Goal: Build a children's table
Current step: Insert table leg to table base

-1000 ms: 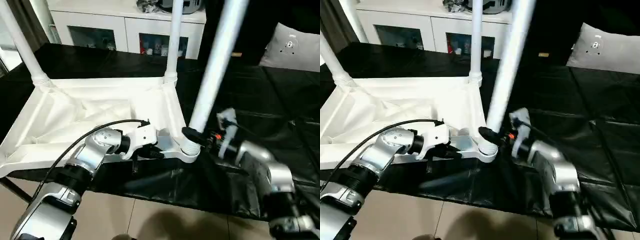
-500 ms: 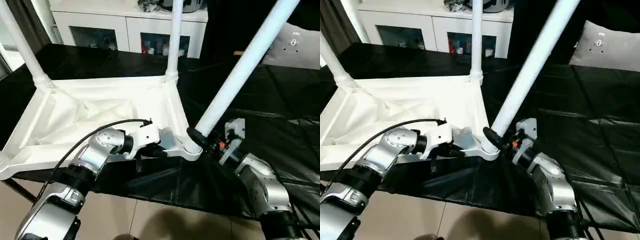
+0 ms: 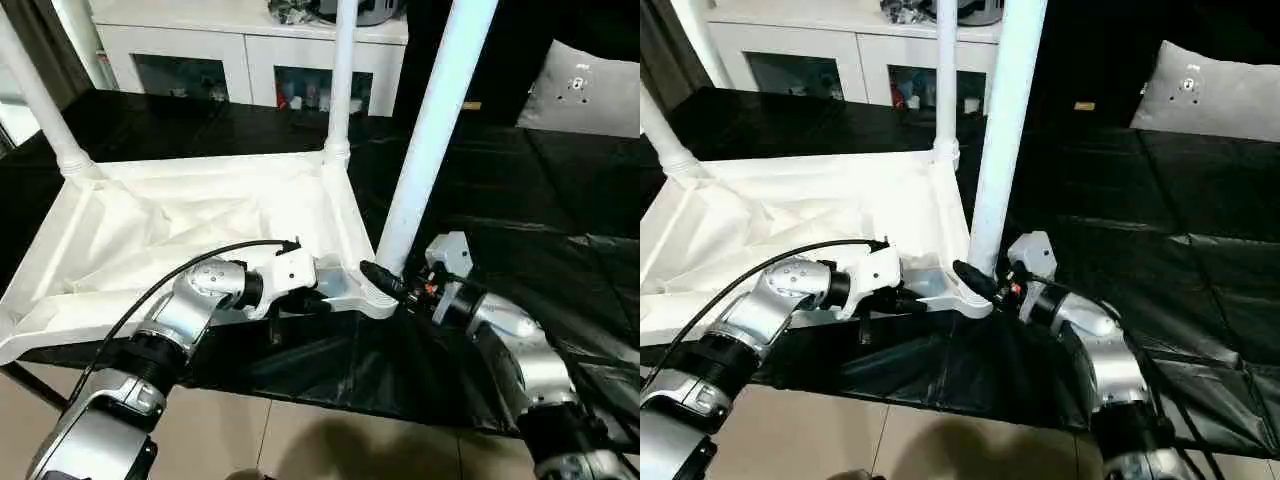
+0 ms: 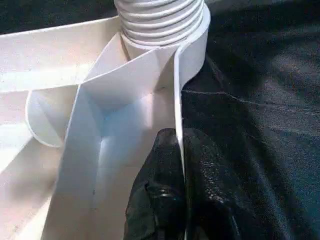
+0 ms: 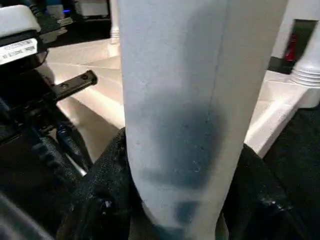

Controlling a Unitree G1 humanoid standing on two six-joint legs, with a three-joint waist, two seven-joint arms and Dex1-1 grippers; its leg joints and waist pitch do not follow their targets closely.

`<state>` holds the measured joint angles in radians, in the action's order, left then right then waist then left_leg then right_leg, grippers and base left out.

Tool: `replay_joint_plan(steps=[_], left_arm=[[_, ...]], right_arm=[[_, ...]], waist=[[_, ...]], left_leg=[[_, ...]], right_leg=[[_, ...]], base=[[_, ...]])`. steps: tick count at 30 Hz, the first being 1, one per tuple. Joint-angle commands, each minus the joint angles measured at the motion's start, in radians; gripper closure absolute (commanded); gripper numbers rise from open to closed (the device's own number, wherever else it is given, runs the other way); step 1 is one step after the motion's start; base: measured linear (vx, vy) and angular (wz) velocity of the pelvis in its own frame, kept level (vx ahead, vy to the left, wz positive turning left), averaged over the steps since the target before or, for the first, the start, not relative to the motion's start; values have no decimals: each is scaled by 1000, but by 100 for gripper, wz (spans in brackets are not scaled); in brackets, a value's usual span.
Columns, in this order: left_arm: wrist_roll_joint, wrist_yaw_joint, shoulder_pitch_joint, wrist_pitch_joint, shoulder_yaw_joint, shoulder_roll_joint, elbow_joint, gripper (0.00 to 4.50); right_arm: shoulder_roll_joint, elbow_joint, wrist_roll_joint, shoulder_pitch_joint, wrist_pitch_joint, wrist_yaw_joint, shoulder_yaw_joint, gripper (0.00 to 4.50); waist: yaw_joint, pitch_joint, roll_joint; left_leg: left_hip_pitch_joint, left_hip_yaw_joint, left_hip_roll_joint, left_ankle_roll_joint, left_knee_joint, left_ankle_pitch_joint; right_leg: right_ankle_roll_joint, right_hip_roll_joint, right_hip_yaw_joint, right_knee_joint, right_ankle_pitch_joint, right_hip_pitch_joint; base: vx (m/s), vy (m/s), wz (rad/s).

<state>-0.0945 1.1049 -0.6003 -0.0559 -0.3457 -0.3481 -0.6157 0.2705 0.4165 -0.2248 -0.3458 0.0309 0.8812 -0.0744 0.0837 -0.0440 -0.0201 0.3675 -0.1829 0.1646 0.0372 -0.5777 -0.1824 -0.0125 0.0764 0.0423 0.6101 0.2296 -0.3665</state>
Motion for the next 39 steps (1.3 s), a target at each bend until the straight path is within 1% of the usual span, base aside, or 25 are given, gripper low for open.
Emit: replay_joint_plan(steps=[1, 3, 5, 6, 12, 13, 14, 15, 16, 17, 19, 20, 21, 22, 23, 24, 25, 26, 27, 29, 32, 33, 35, 37, 39], left_arm=[[-24, -10, -19, -24, -6, -12, -34, 450], [-26, -2, -30, -33, -10, -14, -43, 450], [-30, 7, -49, -43, -15, -15, -60, 450], [-33, 10, -64, -48, -16, -15, -74, 450], [-34, -1, -146, -58, -1, -4, -172, 450], [-34, -1, -146, -58, -1, -4, -172, 450], [-22, -2, -146, -37, 9, -3, -172, 450], [-12, -2, -142, -18, 17, -1, -168, 450], [2, -3, -131, 7, 28, 0, -154, 450], [5, -4, -128, 14, 31, 1, -150, 450], [20, -18, -105, 62, 44, 5, -111, 450], [28, -27, -92, 92, 51, 8, -87, 450], [42, -57, -62, 160, 64, 21, -32, 450], [51, -109, -20, 248, 77, 49, 42, 450], [50, -125, -11, 271, 79, 59, 61, 450], [48, -150, 4, 306, 81, 74, 91, 450], [43, -203, 23, 367, 84, 113, 139, 450], [41, -254, 33, 412, 88, 156, 174, 450], [38, -274, 34, 422, 88, 175, 181, 450], [16, -351, 33, 448, 73, 256, 208, 450], [-2, -393, 29, 463, 57, 297, 224, 450], [-20, -409, 26, 459, 44, 305, 226, 450], [-33, -424, 24, 467, 33, 305, 229, 450], [-48, -450, 27, 497, 32, 289, 241, 450], [-58, -459, 30, 509, 33, 281, 248, 450]], right_arm=[[6, 101, 52, 0, -47, 35, -57, 260], [5, 116, 55, -10, -49, 50, -65, 260], [6, 133, 57, -22, -51, 73, -76, 260], [6, 142, 58, -28, -51, 86, -82, 260], [-6, 180, 53, -51, -45, 98, -82, 260], [-6, 180, 53, -51, -45, 98, -82, 260], [-15, 182, 52, -52, -57, 72, -74, 260], [-21, 184, 53, -52, -64, 48, -68, 260], [-30, 189, 59, -53, -70, 10, -60, 260], [-32, 191, 62, -53, -70, -1, -58, 260], [-46, 205, 82, -58, -67, -78, -45, 260], [-54, 212, 92, -60, -66, -120, -37, 260], [-74, 219, 98, -65, -73, -190, -19, 260], [-109, 238, 103, -78, -80, -296, 8, 260], [-118, 248, 103, -85, -81, -319, 14, 260], [-131, 264, 104, -97, -82, -355, 23, 260], [-156, 306, 104, -127, -78, -425, 41, 260], [-177, 348, 102, -158, -70, -485, 57, 260], [-185, 367, 98, -172, -70, -509, 64, 260], [-218, 447, 82, -232, -76, -610, 93, 260], [-240, 480, 77, -261, -85, -648, 107, 260], [-249, 487, 85, -268, -90, -661, 105, 260], [-257, 489, 99, -271, -90, -668, 98, 260], [-270, 501, 114, -272, -82, -677, 92, 260], [-272, 516, 118, -275, -72, -682, 91, 260]], waist=[[-2, 37, 0], [-2, 36, 2], [-4, 34, 0], [-5, 33, 0], [-1, 35, -2], [0, 36, -1], [1, 37, -2], [0, 36, -7], [-1, 38, -7], [-2, 38, -8], [-8, 37, -7], [-9, 37, -5], [-14, 34, 0], [-21, 32, -1], [-24, 32, -3], [-31, 33, -2], [-36, 31, -3], [-43, 30, 7], [-44, 30, 1], [-44, 28, 9], [-37, 29, 9], [-35, 30, 13], [-33, 32, 8], [-34, 34, 7], [-35, 34, 7]], left_leg=[[-12, 31, 72, -22, 86, -296], [-13, 31, 72, -19, 86, -309], [-16, 32, 73, -12, 89, -326], [-15, 32, 72, -10, 89, -334], [-17, 32, 74, -6, 89, -328], [-15, 32, 75, -7, 89, -316], [-15, 33, 76, -8, 89, -310], [-14, 32, 77, -6, 91, -309], [-13, 33, 76, -4, 91, -300], [-14, 32, 76, -1, 91, -299], [-13, 32, 74, -2, 91, -295], [-13, 31, 76, 2, 92, -297], [-14, 31, 75, 0, 93, -310], [-11, 33, 79, 6, 97, -308], [-9, 34, 78, 7, 96, -306], [-11, 33, 75, 7, 95, -318], [-12, 32, 74, 7, 95, -326], [-9, 31, 75, 6, 95, -323], [-11, 31, 72, 3, 92, -317], [-11, 27, 71, -7, 89, -309], [-9, 26, 68, -21, 88, -295], [-7, 27, 68, -26, 89, -285], [-6, 28, 69, -25, 89, -268], [-5, 27, 70, -25, 90, -250], [-4, 27, 69, -29, 89, -240]], right_leg=[[-201, 84, -47, -88, 213, 17], [-199, 86, -48, -91, 245, 17], [-196, 85, -48, -93, 271, 14], [-197, 85, -48, -93, 278, 14], [-204, 89, -48, -93, 270, 14], [-207, 88, -48, -91, 249, 15], [-210, 88, -48, -89, 234, 16], [-217, 85, -47, -87, 208, 15], [-226, 85, -46, -83, 179, 18], [-230, 85, -46, -82, 169, 16], [-238, 84, -46, -81, 148, 17], [-239, 86, -47, -80, 151, 17], [-238, 86, -47, -84, 177, 15], [-243, 89, -49, -82, 186, 17], [-243, 88, -48, -81, 192, 16], [-238, 85, -48, -84, 219, 14], [-233, 83, -49, -88, 243, 11], [-235, 83, -49, -87, 242, 12], [-234, 83, -49, -92, 260, 10], [-230, 81, -51, -97, 264, 8], [-201, 81, -51, -101, 284, 8], [-192, 80, -50, -101, 274, 9], [-187, 79, -49, -96, 243, 11], [-197, 75, -48, -89, 170, 12], [-207, 75, -47, -86, 130, 14]], base=[[0, 0, 0], [0, 0, 0], [0, 0, 0], [0, 0, 0], [0, 0, 0], [0, 0, 0], [0, 0, 0], [0, 0, 0], [0, 0, 0], [0, 0, 0], [0, 0, 0], [0, 0, 0], [0, 0, 0], [0, 0, 0], [0, 0, 0], [0, 0, 0], [0, 0, 0], [0, 0, 0], [0, 0, 0], [0, 0, 0], [0, 0, 0], [0, 0, 0], [0, 0, 0], [0, 0, 0], [0, 0, 0]])
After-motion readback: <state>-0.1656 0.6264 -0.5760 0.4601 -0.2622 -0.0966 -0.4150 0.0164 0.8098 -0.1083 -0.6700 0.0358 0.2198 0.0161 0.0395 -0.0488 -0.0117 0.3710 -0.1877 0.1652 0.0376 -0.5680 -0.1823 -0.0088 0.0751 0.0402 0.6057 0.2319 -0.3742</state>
